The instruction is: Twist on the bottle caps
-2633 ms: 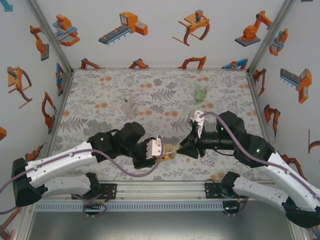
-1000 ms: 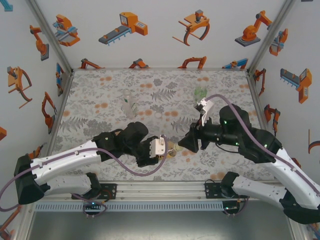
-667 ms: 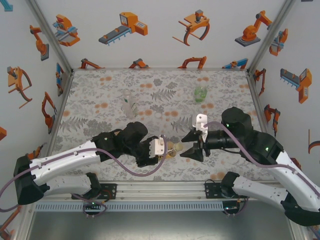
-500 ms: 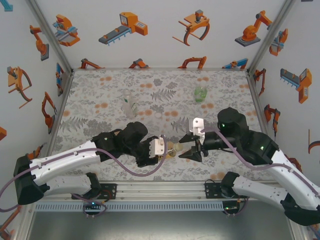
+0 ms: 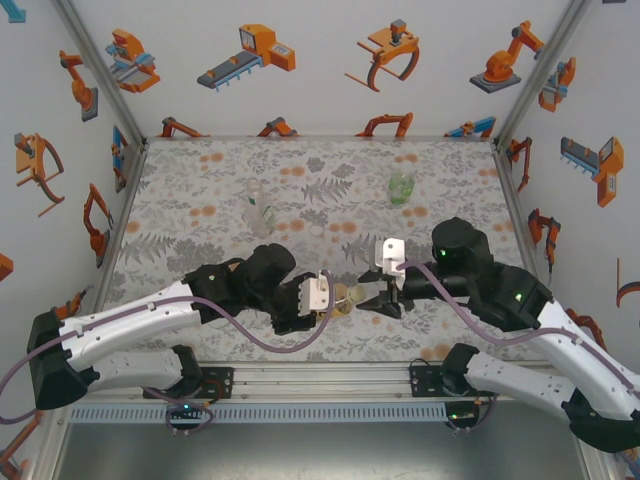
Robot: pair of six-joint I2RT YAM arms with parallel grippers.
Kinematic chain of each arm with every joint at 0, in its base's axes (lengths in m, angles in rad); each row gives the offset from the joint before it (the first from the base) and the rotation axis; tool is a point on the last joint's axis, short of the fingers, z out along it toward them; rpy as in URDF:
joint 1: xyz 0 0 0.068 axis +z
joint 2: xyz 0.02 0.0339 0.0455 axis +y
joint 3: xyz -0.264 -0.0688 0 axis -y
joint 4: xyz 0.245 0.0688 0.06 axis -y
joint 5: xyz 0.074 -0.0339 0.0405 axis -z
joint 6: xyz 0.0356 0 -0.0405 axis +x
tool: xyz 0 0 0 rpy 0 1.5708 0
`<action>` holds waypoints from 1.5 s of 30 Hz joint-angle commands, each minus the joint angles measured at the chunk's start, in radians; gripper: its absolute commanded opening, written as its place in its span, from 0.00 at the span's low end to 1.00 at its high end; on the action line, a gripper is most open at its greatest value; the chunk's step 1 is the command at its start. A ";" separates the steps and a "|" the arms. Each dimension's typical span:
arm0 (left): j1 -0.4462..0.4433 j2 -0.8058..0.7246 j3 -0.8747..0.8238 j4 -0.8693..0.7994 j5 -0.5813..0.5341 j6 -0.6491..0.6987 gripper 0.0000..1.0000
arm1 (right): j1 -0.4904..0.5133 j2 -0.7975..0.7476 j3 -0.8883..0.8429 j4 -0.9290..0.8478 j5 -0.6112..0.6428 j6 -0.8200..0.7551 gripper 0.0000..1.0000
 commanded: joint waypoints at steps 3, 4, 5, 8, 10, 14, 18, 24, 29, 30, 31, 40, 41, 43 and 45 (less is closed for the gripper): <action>-0.006 -0.019 0.021 0.011 0.016 0.001 0.00 | 0.004 -0.009 -0.010 0.027 0.009 -0.016 0.49; -0.005 -0.019 0.021 0.011 0.016 0.001 0.00 | 0.005 -0.008 -0.012 0.029 0.002 -0.014 0.48; -0.006 -0.021 0.021 0.012 0.016 0.002 0.00 | 0.005 -0.009 -0.014 0.030 -0.004 -0.013 0.48; -0.008 -0.022 0.023 0.011 0.015 0.002 0.00 | 0.005 -0.006 -0.024 0.040 -0.011 -0.006 0.48; -0.007 -0.023 0.024 0.011 0.016 0.001 0.00 | 0.005 -0.004 -0.028 0.053 -0.011 0.002 0.47; -0.008 -0.030 0.021 0.011 0.014 -0.002 0.00 | 0.005 0.000 -0.034 0.068 -0.018 0.009 0.46; -0.008 -0.036 0.016 0.017 0.014 -0.006 0.00 | 0.005 0.004 -0.038 0.067 -0.014 0.008 0.43; -0.008 -0.035 0.016 0.017 0.007 0.000 0.00 | 0.005 0.007 -0.033 0.075 -0.018 0.046 0.30; -0.008 -0.039 0.018 0.017 -0.011 -0.003 0.00 | 0.005 0.010 -0.039 0.099 0.073 0.322 0.13; -0.007 -0.041 0.019 0.017 -0.021 -0.004 0.00 | 0.005 0.014 -0.039 0.103 0.111 0.423 0.11; -0.007 -0.042 0.019 0.018 -0.029 -0.005 0.00 | 0.005 0.018 -0.037 0.104 0.142 0.507 0.11; -0.010 -0.047 0.015 0.025 -0.052 -0.010 0.00 | 0.004 0.121 0.007 -0.033 0.288 1.392 0.06; -0.010 -0.047 0.013 0.025 -0.053 -0.010 0.00 | 0.005 0.123 0.003 -0.031 0.288 1.473 0.06; -0.013 -0.049 0.011 0.026 -0.053 -0.013 0.00 | 0.006 0.105 -0.023 -0.006 0.301 1.594 0.04; -0.015 -0.047 0.013 0.028 -0.053 -0.013 0.00 | 0.006 0.089 -0.039 -0.028 0.335 1.693 0.02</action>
